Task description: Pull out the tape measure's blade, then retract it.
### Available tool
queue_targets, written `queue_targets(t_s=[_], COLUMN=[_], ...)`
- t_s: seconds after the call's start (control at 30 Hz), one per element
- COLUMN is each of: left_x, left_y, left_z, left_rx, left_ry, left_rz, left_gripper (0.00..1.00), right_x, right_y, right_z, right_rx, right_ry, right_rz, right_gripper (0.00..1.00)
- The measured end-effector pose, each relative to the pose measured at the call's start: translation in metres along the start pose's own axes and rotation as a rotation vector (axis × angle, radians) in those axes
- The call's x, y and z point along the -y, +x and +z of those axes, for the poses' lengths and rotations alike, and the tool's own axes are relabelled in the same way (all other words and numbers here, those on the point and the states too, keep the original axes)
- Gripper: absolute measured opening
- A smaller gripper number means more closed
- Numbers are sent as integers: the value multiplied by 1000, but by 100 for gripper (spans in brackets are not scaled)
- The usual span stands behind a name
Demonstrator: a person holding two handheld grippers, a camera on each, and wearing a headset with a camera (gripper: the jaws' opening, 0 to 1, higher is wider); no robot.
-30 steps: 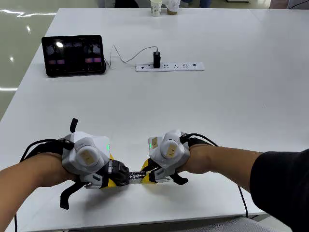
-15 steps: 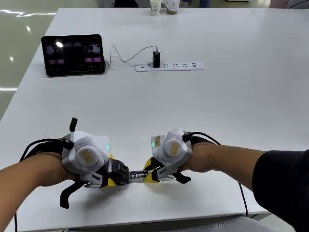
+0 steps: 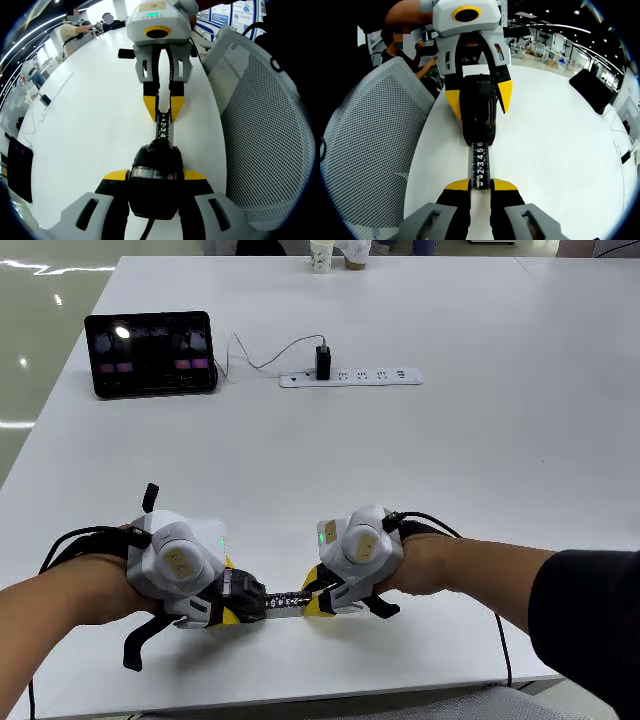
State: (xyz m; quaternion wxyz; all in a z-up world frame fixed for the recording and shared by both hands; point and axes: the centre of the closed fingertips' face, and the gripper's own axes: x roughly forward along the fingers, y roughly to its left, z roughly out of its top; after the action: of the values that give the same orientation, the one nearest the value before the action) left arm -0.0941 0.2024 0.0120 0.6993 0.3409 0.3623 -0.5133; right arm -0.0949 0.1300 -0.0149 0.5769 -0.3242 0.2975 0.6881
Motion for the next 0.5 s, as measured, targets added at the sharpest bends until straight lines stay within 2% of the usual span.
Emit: queue_targets(t_s=[0.5], left_x=[0], left_y=[0], left_z=[1], left_rx=[6], left_ry=[1], left_rz=[4], left_gripper=[32], right_x=[0], right_y=[-3], right_z=[-4], right_rx=[-3], right_ry=[14], right_rz=[-2], right_gripper=[11])
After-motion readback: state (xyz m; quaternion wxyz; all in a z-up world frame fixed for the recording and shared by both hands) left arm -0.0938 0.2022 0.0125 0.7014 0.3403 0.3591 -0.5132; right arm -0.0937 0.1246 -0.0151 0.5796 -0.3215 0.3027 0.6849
